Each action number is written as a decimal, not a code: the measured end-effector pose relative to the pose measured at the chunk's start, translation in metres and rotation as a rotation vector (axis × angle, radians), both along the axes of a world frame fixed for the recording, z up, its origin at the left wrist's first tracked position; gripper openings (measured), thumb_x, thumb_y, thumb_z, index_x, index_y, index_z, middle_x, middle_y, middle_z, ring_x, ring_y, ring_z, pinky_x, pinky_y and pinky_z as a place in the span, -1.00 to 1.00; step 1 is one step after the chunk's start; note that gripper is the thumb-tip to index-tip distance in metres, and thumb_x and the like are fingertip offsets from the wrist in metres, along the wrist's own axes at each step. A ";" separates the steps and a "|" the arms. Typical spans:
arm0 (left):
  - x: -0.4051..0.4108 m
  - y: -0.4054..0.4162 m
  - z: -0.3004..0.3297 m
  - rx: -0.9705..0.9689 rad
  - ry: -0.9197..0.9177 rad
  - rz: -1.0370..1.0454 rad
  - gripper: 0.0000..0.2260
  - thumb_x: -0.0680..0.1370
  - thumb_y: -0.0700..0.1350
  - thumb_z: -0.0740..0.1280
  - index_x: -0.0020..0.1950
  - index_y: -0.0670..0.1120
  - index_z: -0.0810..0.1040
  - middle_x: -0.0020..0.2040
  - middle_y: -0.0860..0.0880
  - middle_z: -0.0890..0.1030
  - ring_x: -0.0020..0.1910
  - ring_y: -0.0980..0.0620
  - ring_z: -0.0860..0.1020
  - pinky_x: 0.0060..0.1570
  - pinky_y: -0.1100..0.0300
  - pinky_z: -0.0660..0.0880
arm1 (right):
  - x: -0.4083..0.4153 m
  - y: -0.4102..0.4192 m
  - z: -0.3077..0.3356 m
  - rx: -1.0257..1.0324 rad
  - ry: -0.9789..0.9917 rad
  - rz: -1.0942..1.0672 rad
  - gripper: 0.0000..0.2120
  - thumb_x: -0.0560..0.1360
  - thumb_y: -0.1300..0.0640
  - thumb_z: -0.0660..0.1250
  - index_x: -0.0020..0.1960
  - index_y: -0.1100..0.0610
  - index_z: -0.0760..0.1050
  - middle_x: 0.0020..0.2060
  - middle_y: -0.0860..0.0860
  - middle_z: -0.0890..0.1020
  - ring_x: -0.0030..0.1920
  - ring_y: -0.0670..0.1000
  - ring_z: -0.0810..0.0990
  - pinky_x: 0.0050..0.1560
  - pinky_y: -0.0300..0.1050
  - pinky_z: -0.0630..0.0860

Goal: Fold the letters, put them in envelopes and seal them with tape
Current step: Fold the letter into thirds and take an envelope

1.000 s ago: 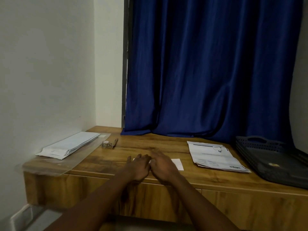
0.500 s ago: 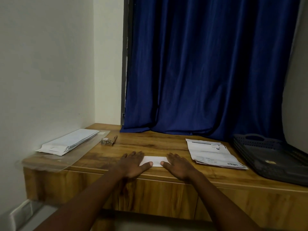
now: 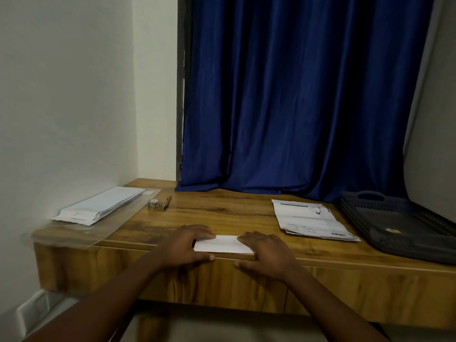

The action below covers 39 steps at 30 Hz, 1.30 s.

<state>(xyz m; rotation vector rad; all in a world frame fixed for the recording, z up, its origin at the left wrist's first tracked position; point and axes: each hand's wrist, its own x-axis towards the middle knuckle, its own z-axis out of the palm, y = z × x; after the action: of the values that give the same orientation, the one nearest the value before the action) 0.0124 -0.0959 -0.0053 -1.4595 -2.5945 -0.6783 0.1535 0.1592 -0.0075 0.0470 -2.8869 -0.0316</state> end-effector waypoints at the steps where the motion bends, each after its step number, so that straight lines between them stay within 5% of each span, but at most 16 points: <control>1: 0.000 -0.002 -0.001 0.105 -0.083 -0.029 -0.55 0.48 0.24 0.50 0.35 0.19 0.60 0.40 0.19 0.53 0.40 0.27 0.42 0.41 0.24 0.35 | 0.002 -0.003 0.004 0.037 0.037 -0.007 -0.28 0.47 -0.49 0.19 0.50 -0.13 0.37 0.42 -0.09 0.52 0.36 -0.02 0.49 0.34 0.02 0.41; 4: -0.004 -0.006 0.002 0.326 -0.312 -0.071 -0.81 0.50 0.02 0.54 0.11 0.10 0.74 0.15 0.15 0.71 0.19 0.19 0.62 0.23 0.15 0.56 | 0.002 -0.013 0.022 0.146 0.123 0.001 -0.46 0.49 -0.43 0.25 0.28 -0.10 0.54 0.05 -0.09 0.69 0.02 -0.01 0.63 0.05 -0.04 0.50; 7: -0.009 -0.009 0.008 0.453 -0.494 -0.030 -0.78 0.48 0.15 0.51 0.09 0.12 0.73 0.08 0.07 0.74 0.06 0.09 0.70 -0.02 0.21 0.62 | -0.005 -0.023 0.040 0.031 0.083 0.006 -0.57 0.54 -0.34 0.28 0.18 -0.06 0.61 -0.15 -0.12 0.64 -0.15 -0.06 0.57 -0.22 -0.12 0.44; 12: -0.021 -0.006 0.006 0.708 -0.617 0.118 -0.66 0.50 0.22 0.45 0.21 0.10 0.64 0.09 0.06 0.74 0.08 0.06 0.70 0.09 0.08 0.63 | -0.028 -0.026 0.069 -0.628 0.021 -0.066 -0.58 0.51 -0.28 0.39 0.10 0.06 0.60 -0.14 -0.08 0.63 -0.19 -0.10 0.59 -0.31 -0.20 0.43; 16: -0.025 -0.003 0.005 0.679 -0.602 0.189 -0.78 0.63 0.11 0.36 0.25 0.12 0.58 0.06 0.10 0.74 0.06 0.15 0.69 0.22 0.00 0.56 | -0.043 -0.028 0.076 -1.320 -0.036 -0.075 -0.64 0.47 -0.16 0.51 0.11 0.04 0.57 -0.13 0.00 0.75 -0.17 0.02 0.75 -0.26 -0.14 0.64; 18: -0.022 -0.002 0.005 0.619 -0.591 0.197 -0.77 0.60 0.13 0.39 0.25 0.16 0.57 0.05 0.13 0.73 0.05 0.16 0.69 0.16 0.05 0.58 | -0.054 -0.033 0.071 -1.501 -0.071 -0.138 -0.62 0.45 -0.14 0.54 0.12 0.04 0.53 -0.07 0.04 0.75 -0.11 0.10 0.76 -0.27 -0.09 0.65; 21: -0.015 -0.001 0.009 0.551 -0.558 0.200 -0.73 0.59 0.09 0.43 0.28 0.15 0.55 0.02 0.08 0.73 -0.01 0.16 0.70 0.02 0.18 0.58 | -0.073 -0.040 0.055 -1.473 -0.022 -0.229 -0.67 0.53 -0.17 0.45 0.10 0.01 0.47 -0.01 0.04 0.69 -0.05 0.09 0.71 -0.23 -0.10 0.63; 25: -0.012 -0.006 0.018 0.503 -0.571 0.200 -0.72 0.59 -0.02 0.45 0.30 0.05 0.56 0.08 0.02 0.71 0.02 0.13 0.70 -0.04 0.30 0.60 | -0.087 -0.041 0.033 -1.424 0.105 -0.205 -0.79 0.59 -0.09 0.39 -0.03 0.05 0.58 -0.28 -0.09 0.71 -0.31 -0.07 0.71 -0.43 -0.27 0.52; 29: -0.028 -0.036 0.038 0.384 -0.377 0.240 -0.77 0.59 -0.03 0.45 0.24 0.01 0.63 0.08 0.06 0.70 0.04 0.15 0.66 0.09 0.19 0.57 | -0.091 -0.038 0.023 -1.254 0.121 -0.174 -0.89 0.56 0.07 0.43 0.04 0.08 0.57 -0.22 -0.11 0.68 -0.26 -0.09 0.68 -0.47 -0.33 0.48; 32: -0.056 -0.077 0.058 0.299 -0.139 0.383 -0.81 0.57 -0.05 0.46 0.17 -0.03 0.68 0.06 0.06 0.70 0.05 0.13 0.64 0.16 0.09 0.57 | -0.091 -0.036 0.022 -1.241 0.151 -0.159 -0.81 0.53 0.19 0.42 0.09 0.01 0.49 -0.21 -0.16 0.60 -0.26 -0.13 0.61 -0.56 -0.41 0.40; 35: -0.088 -0.123 0.073 0.168 0.069 0.632 -0.77 0.56 0.06 0.45 0.17 0.02 0.67 0.15 0.05 0.68 0.14 0.02 0.62 0.17 0.05 0.56 | -0.093 -0.036 0.022 -1.246 0.168 -0.148 -0.78 0.54 0.20 0.39 0.15 0.05 0.49 -0.18 -0.15 0.59 -0.22 -0.11 0.60 -0.45 -0.24 0.44; 39: -0.127 -0.170 0.074 -0.093 0.135 0.884 -0.61 0.56 0.18 0.42 0.30 0.01 0.59 0.32 -0.03 0.60 0.31 -0.08 0.53 0.25 0.00 0.50 | -0.097 -0.033 0.015 -1.250 0.206 -0.130 -0.74 0.54 0.17 0.39 0.20 0.03 0.46 -0.12 -0.15 0.56 -0.15 -0.13 0.56 -0.30 -0.20 0.40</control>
<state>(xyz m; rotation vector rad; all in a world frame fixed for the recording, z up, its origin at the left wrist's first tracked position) -0.1146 -0.2657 0.0683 -0.2377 -2.7748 -0.3175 0.0562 0.1261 0.0078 -0.3406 -2.2081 1.5621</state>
